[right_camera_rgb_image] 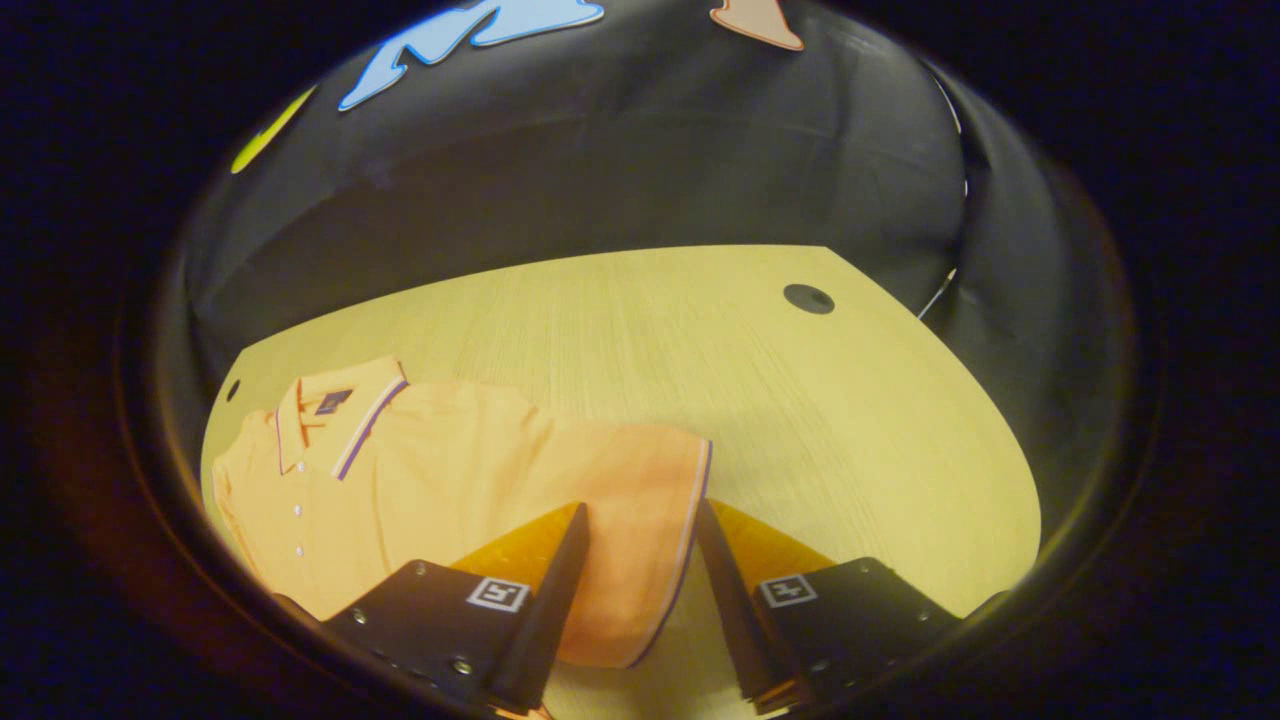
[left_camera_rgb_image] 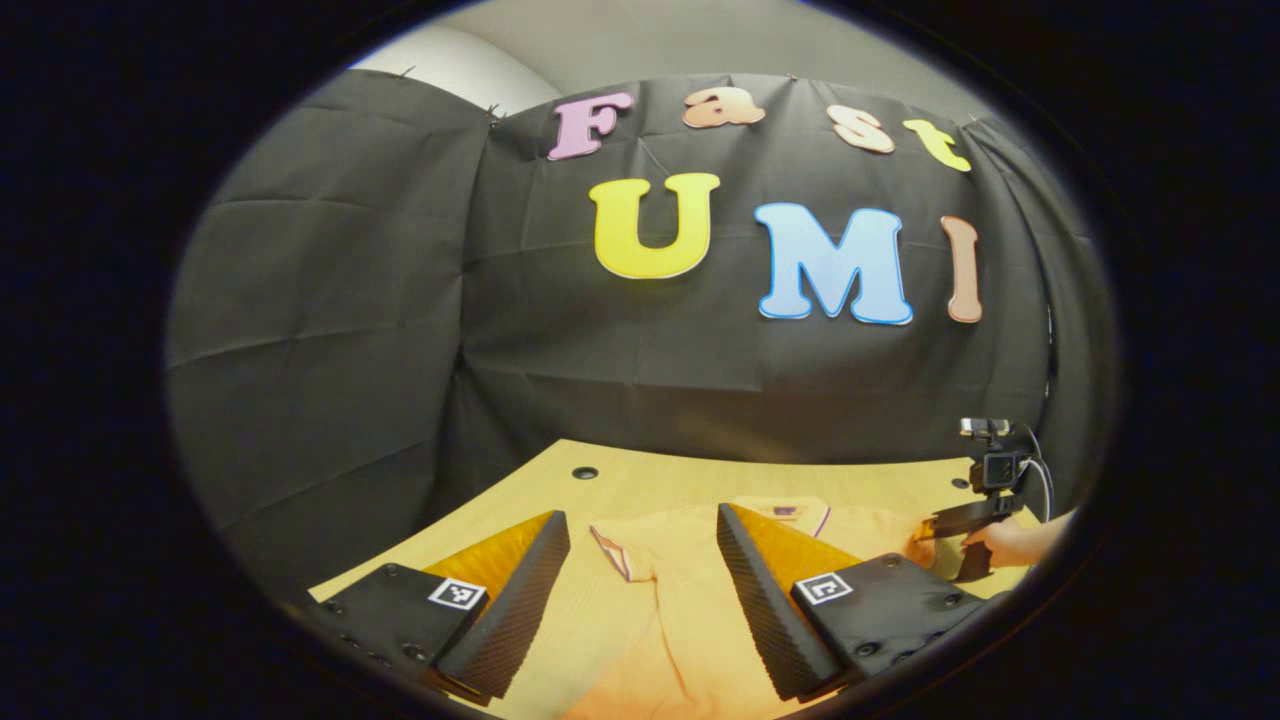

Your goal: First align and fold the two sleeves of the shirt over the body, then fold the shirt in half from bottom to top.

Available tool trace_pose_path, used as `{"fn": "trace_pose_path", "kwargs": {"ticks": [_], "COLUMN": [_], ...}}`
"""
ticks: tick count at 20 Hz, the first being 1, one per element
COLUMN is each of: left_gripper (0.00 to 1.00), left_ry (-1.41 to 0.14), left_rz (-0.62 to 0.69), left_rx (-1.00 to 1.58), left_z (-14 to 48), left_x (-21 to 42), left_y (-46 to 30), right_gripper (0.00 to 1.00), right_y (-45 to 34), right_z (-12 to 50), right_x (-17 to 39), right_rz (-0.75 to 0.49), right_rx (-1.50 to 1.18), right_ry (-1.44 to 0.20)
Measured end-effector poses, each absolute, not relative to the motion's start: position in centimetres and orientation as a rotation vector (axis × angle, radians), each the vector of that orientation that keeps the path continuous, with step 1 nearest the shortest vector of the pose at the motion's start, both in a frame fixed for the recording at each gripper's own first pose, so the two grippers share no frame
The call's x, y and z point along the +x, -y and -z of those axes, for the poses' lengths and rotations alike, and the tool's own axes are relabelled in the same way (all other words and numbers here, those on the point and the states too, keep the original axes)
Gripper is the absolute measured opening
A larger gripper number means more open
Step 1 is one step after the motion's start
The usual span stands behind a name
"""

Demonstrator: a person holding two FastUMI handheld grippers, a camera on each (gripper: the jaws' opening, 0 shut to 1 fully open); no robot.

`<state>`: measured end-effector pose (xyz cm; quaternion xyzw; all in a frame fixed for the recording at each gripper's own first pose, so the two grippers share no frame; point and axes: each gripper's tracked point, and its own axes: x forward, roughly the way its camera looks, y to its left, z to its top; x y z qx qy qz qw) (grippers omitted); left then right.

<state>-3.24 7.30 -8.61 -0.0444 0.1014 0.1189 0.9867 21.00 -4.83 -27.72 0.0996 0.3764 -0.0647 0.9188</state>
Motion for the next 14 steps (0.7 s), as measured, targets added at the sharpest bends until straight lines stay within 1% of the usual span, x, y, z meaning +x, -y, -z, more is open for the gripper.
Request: {"fn": "trace_pose_path", "kwargs": {"ticks": [1, 2, 3, 4, 6, 11, 14], "left_gripper": [0.96, 0.96, 0.96, 0.96, 0.96, 0.96, 0.96], "left_ry": [-0.200, -0.197, -0.193, -0.192, -0.192, -0.197, -0.199], "left_rz": [-0.244, -0.248, -0.252, -0.255, -0.264, -0.277, -0.265], "left_rx": [-0.089, -0.087, -0.086, -0.086, -0.090, -0.098, -0.113], "left_z": [8.5, 8.3, 8.2, 8.2, 8.1, 8.3, 8.4], "left_x": [-3.4, -3.5, -3.7, -4.0, -4.4, -5.0, -4.8], "left_y": [-7.5, -7.6, -7.8, -7.9, -8.1, -8.5, -8.0], "right_gripper": [0.44, 0.41, 0.19, 0.16, 0.01, 0.01, 0.00], "right_y": [4.6, 4.6, 4.3, 4.4, 4.3, 2.6, 0.4], "right_z": [27.7, 27.7, 27.6, 27.5, 27.5, 24.2, 22.3], "right_x": [21.1, 21.1, 21.1, 21.0, 21.2, 21.1, 21.1], "right_rz": [0.128, 0.132, 0.125, 0.131, 0.137, 0.067, 0.009], "right_rx": [0.214, 0.224, 0.238, 0.238, 0.213, 0.114, 0.134], "right_ry": [-0.776, -0.781, -0.781, -0.782, -0.781, -0.697, -0.663]}}
